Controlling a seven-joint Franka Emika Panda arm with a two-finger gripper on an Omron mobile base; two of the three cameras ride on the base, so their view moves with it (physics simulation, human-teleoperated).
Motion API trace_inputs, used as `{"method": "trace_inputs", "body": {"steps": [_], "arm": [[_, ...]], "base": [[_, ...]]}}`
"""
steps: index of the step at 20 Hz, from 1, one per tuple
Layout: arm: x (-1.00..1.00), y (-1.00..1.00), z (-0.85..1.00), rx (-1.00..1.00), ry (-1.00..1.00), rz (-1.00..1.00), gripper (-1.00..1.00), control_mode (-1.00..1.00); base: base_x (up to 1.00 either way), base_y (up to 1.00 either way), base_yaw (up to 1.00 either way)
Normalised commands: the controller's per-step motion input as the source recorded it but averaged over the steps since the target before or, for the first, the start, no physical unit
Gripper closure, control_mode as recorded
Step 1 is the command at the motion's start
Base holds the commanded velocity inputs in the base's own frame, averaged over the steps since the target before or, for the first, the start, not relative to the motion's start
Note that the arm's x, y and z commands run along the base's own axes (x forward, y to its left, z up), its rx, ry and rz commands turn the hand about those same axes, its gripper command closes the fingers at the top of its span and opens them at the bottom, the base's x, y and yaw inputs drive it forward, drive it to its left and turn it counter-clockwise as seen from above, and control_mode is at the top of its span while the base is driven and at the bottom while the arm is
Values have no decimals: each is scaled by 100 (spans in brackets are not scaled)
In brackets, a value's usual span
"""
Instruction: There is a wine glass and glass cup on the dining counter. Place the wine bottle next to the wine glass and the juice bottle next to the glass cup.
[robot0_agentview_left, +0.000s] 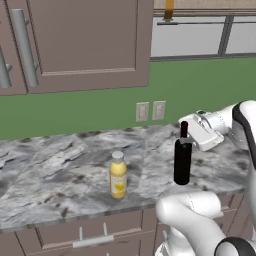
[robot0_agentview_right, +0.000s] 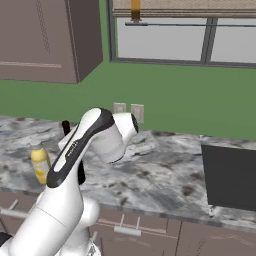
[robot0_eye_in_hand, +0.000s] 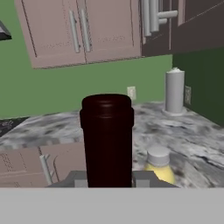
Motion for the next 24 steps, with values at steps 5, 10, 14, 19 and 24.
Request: {"method": "trace_inputs", "body": {"steps": [5, 10, 14, 19, 24], "arm": [[-25, -8, 25, 0, -4, 0, 100, -100], [-2, 0, 0, 0, 0, 0, 100, -100], [0, 0, 0, 0, 0, 0, 100, -100], [0, 0, 0, 0, 0, 0, 100, 100], [0, 0, 0, 0, 0, 0, 100, 100]], "base": [[0, 0, 0], [0, 0, 0], [0, 0, 0], [-11, 0, 0], [-61, -3, -2]]}}
